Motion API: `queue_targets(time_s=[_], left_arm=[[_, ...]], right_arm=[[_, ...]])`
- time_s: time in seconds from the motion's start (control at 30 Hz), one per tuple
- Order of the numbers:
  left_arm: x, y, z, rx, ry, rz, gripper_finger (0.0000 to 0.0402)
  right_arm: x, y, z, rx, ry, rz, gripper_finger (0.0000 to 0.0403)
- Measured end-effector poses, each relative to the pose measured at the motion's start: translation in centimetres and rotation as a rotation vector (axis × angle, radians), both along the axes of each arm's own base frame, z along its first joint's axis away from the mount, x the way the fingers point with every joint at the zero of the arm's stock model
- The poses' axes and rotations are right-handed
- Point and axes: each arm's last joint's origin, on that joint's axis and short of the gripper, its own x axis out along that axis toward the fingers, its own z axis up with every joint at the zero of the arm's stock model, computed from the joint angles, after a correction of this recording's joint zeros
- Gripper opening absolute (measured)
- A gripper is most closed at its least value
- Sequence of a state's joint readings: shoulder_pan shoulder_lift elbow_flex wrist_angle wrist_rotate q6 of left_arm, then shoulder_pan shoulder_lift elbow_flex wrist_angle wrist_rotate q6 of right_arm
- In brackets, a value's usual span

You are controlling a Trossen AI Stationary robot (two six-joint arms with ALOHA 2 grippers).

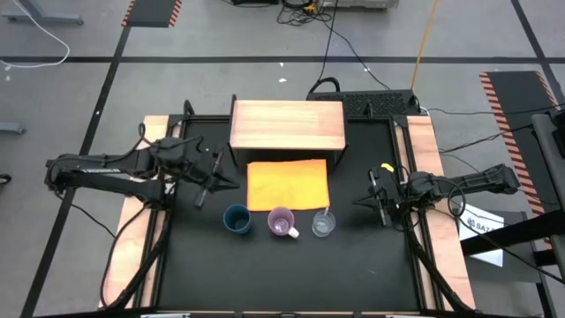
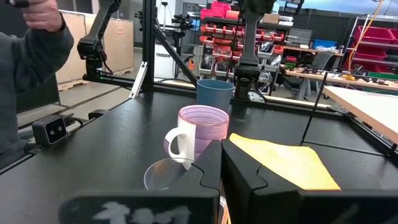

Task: Stack small to large cups/mugs on shelf
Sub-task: Put the blue cup on the shelf

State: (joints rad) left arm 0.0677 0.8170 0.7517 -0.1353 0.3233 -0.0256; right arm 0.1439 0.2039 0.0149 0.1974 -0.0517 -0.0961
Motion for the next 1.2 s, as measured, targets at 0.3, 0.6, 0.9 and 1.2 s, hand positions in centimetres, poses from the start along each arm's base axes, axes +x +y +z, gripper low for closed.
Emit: queue_targets(time_s=[0.3,0.6,0.9,1.2], left_arm=[[1.1,0.0,2.7,0.124,0.191,0.005,0.001],[1.2,0.1,3.1,0.19,0.318,-0.021,0.0002],[3.1,-0.7,1.0,0.165,0.458,-0.118,0.0001],[4.9,-1.2,2.9,0.173,0.655,-0.078,0.0001]], right_arm=[[0.0,0.0,0.0,0.001,0.001,0.0,0.0],[0.0,0.0,0.0,0.001,0.002,0.0,0.0],[0.0,0.0,-0.1,-0.02,0.004,0.0,0.0],[0.0,0.0,-0.1,-0.022,0.004,0.0,0.0]])
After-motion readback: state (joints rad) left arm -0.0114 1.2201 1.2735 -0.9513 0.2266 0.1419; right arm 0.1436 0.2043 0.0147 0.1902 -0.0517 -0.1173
